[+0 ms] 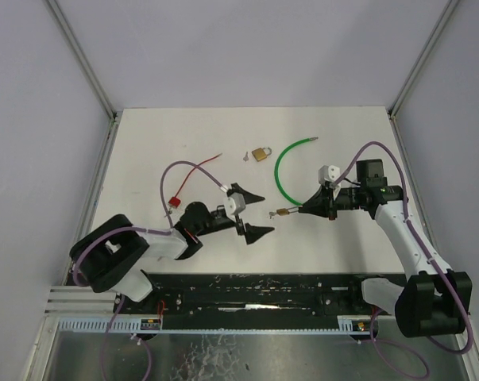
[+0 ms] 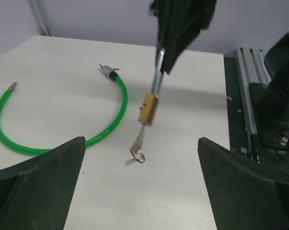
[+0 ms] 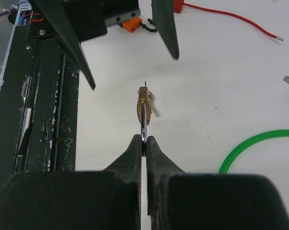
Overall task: Lock with the key
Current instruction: Pick up the lock from the center of the board, then lock the lock.
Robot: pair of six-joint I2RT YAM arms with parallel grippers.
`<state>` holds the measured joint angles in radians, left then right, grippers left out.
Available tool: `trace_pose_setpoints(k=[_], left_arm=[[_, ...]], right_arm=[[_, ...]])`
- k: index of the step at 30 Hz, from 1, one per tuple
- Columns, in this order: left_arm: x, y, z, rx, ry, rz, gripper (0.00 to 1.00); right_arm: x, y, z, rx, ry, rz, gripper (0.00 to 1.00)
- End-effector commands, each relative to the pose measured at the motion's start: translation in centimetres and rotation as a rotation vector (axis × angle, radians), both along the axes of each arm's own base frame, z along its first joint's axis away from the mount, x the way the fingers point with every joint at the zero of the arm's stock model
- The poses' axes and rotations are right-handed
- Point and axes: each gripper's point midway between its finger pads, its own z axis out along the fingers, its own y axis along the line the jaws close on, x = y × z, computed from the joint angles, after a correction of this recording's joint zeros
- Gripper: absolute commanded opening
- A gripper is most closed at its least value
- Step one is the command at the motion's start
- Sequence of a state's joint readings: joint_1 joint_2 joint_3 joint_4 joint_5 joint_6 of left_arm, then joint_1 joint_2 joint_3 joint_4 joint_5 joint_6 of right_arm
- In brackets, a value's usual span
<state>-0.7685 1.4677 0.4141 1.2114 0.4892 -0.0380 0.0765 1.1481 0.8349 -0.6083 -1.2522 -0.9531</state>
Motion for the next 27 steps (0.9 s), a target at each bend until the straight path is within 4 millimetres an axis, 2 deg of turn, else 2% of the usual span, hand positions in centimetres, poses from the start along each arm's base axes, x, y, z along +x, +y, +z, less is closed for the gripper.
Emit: trace_pose_setpoints(k=[1,7,13,16,27], left_arm=[[-1.2,-1.6,1.5,-0.032,-0.249,-0.038,0.98],[-0.2,-3.2,0.6,0.023,-0.228,-0.051,0.89],[-0.4,-4.2,-0.7,0.085,-0.189,-0.117,0.73],[-0.6,-4.7,-1.1,0.111,-0.168,-0.151,0.61],[-0.8,-5.3,-1.7,0.147,-0.147,-0.2,0.4]], right_arm=[[-0.7,0.7,2.5,0.077,-0.053,0.054,0.0],[-1.1,0.9,2.3,0.094,-0.084,0.081,0.0],[-1.5,1.1,2.1,0.115,-0.096,0.104,0.0],[-1.6,1.1,1.9,0.119,-0.098,0.108,0.0],[-1.5,1.2,1.7,0.118,-0.1,0.109,0.0]])
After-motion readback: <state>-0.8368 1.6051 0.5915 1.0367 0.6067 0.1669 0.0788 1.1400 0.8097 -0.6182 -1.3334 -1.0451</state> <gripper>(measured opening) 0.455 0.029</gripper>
